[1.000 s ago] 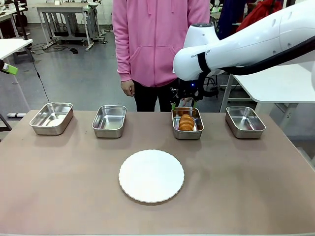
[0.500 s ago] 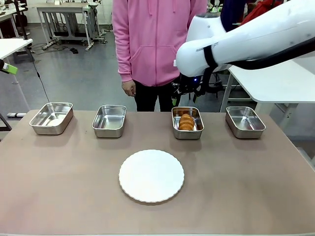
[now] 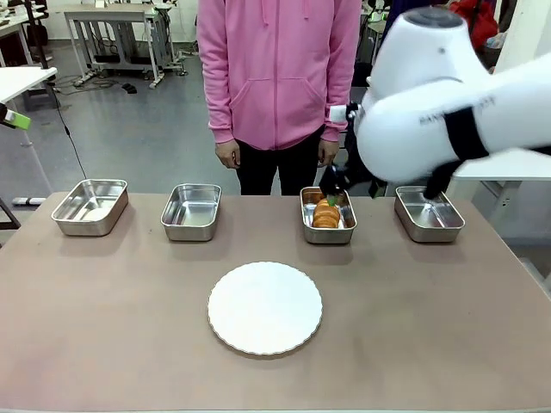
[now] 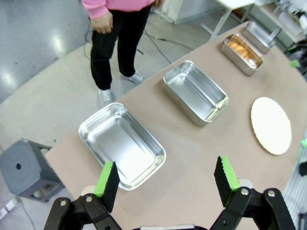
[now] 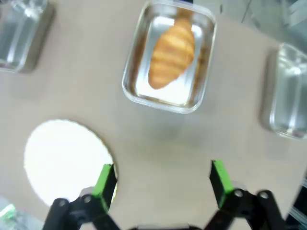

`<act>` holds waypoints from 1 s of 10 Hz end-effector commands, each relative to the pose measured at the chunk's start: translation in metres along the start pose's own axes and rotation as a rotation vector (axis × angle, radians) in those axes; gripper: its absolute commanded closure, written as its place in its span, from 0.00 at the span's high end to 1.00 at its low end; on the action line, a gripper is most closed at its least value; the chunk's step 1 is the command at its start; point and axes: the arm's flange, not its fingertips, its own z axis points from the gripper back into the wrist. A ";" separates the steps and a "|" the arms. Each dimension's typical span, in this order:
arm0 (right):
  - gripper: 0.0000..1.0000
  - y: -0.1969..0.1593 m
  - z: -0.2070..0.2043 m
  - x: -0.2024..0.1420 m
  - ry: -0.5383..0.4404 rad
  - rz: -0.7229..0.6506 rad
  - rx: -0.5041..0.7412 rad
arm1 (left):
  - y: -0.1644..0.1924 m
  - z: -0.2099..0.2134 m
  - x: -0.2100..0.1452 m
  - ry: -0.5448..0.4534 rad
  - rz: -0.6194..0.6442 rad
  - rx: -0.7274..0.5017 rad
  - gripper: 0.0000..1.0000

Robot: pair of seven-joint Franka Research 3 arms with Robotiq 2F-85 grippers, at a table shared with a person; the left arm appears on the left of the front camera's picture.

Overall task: Place the bread in the container.
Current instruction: Place the Butter Roll into the Airtight Container indicated by the human.

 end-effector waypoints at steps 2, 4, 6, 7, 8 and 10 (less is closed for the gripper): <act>1.00 -0.004 0.007 -0.073 -0.039 -0.029 0.040 | -0.001 0.000 0.001 -0.001 0.006 -0.001 1.00; 1.00 -0.009 0.002 -0.095 -0.028 -0.047 0.065 | -0.001 0.000 0.001 -0.001 0.006 -0.001 1.00; 1.00 -0.012 -0.012 -0.099 -0.012 0.023 0.068 | -0.001 0.000 0.001 -0.001 0.006 -0.001 1.00; 1.00 -0.017 -0.024 -0.084 0.067 0.050 0.066 | -0.001 0.000 0.001 -0.001 0.006 -0.001 1.00; 1.00 -0.003 0.003 -0.078 -0.008 -0.030 0.034 | -0.001 0.000 0.001 -0.001 0.006 -0.001 1.00; 1.00 -0.003 0.003 -0.078 -0.008 -0.030 0.034 | -0.001 0.000 0.001 -0.001 0.006 -0.001 1.00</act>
